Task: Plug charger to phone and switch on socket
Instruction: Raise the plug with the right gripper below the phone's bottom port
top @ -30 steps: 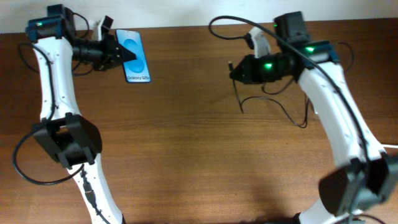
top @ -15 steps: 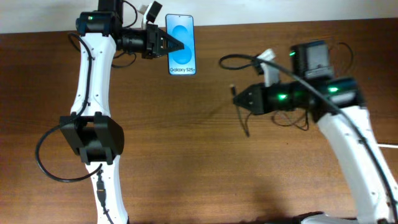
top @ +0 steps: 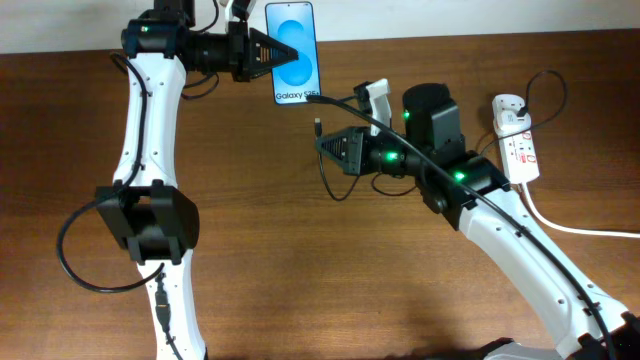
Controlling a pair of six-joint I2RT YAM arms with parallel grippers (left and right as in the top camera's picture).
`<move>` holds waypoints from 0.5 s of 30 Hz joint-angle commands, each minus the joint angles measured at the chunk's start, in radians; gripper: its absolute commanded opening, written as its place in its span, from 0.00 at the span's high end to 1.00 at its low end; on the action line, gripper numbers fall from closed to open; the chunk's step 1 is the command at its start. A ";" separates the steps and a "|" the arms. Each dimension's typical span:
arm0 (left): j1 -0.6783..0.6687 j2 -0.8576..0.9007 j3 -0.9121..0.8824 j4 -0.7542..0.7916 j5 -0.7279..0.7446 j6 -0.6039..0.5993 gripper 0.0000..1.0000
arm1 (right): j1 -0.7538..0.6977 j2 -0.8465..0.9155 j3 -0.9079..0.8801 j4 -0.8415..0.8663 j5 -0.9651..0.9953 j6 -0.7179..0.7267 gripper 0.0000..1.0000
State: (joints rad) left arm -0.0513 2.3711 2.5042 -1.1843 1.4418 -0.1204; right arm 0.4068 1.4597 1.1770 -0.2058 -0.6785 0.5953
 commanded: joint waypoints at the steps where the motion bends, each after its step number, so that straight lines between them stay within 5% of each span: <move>1: 0.003 -0.029 0.008 0.006 0.071 -0.052 1.00 | 0.025 -0.002 -0.001 0.045 0.068 0.054 0.96; 15: -0.039 -0.029 0.008 0.048 0.074 -0.074 1.00 | 0.026 0.011 -0.001 0.075 0.088 0.095 0.96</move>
State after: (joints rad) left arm -0.0875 2.3711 2.5042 -1.1423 1.4624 -0.1852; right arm 0.4255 1.4609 1.1767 -0.1337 -0.5983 0.6849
